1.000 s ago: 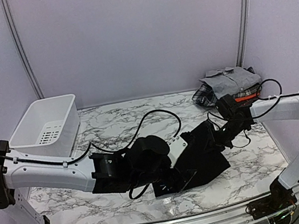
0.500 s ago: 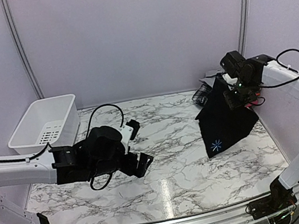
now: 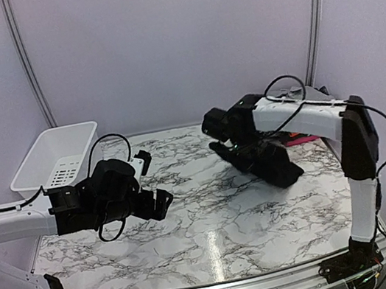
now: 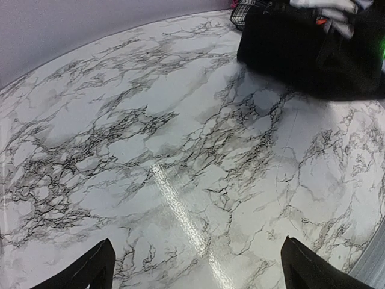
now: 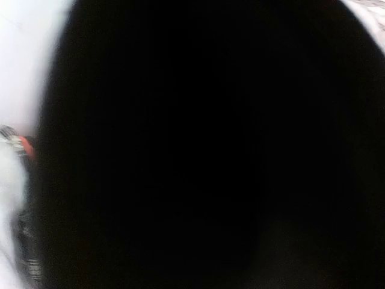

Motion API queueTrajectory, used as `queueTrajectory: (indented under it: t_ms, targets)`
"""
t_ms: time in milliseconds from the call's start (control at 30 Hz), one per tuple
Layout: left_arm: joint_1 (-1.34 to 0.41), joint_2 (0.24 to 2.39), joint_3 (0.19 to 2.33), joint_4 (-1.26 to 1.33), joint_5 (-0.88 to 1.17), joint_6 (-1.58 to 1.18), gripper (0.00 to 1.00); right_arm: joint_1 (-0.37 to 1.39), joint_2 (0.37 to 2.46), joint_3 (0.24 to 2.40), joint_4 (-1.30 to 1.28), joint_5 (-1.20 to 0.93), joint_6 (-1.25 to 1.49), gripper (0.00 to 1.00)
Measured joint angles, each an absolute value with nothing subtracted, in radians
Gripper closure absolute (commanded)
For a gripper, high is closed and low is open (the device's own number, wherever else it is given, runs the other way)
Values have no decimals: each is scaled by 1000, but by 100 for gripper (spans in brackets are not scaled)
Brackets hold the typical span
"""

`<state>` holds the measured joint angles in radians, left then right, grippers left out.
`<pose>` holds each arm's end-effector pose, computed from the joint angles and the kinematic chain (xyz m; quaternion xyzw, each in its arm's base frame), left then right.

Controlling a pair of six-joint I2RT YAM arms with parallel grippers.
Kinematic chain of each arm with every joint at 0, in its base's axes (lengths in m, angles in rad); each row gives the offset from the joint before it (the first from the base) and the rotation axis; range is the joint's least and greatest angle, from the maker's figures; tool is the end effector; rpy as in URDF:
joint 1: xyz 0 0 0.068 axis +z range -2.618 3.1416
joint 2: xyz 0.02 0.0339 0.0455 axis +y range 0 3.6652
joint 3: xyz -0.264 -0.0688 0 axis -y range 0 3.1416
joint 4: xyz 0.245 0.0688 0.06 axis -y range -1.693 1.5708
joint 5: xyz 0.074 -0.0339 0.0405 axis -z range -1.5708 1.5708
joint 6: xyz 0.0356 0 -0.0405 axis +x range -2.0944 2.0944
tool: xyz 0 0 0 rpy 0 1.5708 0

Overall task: Fold and stack the mixed laundry pile
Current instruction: Turn over the square-folded T-shirt at the center of the board, then adjust the square-folded T-shirt at the center of the board.

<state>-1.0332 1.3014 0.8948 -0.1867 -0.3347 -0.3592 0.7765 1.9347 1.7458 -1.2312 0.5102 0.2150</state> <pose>0.1574 -0.2411 0.2660 0.2141 0.8475 -0.1841 0.4495 0.2844 0.2551 0.2693 -0.2491 0.9324 -0.1867 0.1838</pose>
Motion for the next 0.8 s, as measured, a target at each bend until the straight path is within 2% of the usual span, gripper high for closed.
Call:
queueTrajectory:
  t_ms: [33, 133, 267, 433, 533, 667, 800]
  targets:
    - [-1024, 1291, 894, -193, -334, -364, 1, 799, 1972, 1742, -1224, 482, 226, 100]
    - [-992, 1240, 885, -201, -331, -389, 1, 876, 2091, 1748, -1208, 356, 269, 83]
    - [-929, 1131, 846, -209, -323, -435, 1, 966, 2200, 1852, -1177, 152, 315, 50]
    - [-849, 1038, 803, -211, -300, -511, 1, 999, 2195, 1940, -984, -192, 358, 31]
    - [-824, 1048, 799, -212, -268, -542, 1, 947, 2088, 1874, -858, -350, 372, 30]
    - [-831, 1116, 800, -199, -178, -561, 1, 759, 1826, 1636, -716, -455, 363, 43]
    - [-878, 1244, 830, -171, -108, -557, 1, 543, 1655, 1386, -636, -447, 326, 52]
